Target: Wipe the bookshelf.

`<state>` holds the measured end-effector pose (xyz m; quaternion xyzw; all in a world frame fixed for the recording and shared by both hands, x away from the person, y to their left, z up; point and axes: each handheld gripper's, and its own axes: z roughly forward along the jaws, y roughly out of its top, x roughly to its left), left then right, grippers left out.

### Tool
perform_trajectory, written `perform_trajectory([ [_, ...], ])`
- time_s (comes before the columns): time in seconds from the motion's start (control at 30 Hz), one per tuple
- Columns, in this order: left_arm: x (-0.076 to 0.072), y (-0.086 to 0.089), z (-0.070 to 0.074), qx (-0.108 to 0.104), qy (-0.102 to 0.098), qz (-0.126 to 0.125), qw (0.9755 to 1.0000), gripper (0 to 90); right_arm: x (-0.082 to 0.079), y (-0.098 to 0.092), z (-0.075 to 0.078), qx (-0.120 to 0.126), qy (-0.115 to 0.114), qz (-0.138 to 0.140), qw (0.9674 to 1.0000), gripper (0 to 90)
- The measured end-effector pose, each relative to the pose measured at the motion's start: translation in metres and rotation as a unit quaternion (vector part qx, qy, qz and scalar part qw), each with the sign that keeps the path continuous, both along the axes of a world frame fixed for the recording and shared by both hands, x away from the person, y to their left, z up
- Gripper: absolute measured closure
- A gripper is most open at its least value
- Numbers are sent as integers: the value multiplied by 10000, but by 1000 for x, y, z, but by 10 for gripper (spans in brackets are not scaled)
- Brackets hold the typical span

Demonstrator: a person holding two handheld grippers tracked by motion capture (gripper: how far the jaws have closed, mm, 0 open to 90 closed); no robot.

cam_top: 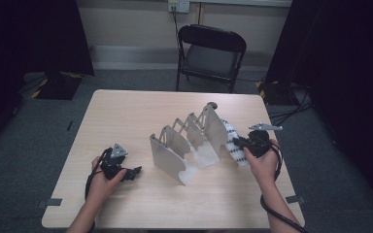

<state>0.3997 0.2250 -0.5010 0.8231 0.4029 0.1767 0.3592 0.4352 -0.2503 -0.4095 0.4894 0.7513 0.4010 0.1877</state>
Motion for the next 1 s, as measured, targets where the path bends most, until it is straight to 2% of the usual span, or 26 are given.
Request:
perform_trajectory([
  [0.33,0,0,0,2,0,-9,10000,109,3,6,59,-60,-265,12,9996,802],
  [0.6,0,0,0,-2,-3,-3,10000,109,8,17,91,-92,-475,50,9988,802],
  [0.8,0,0,0,0,-2,-1,10000,109,10,30,99,-128,-526,161,9984,802],
  [0.87,0,0,0,1,-1,-1,10000,109,11,35,96,-193,-490,179,9985,801],
  [1.0,0,0,0,-1,1,-3,10000,109,13,41,87,-149,-420,226,9988,801],
])
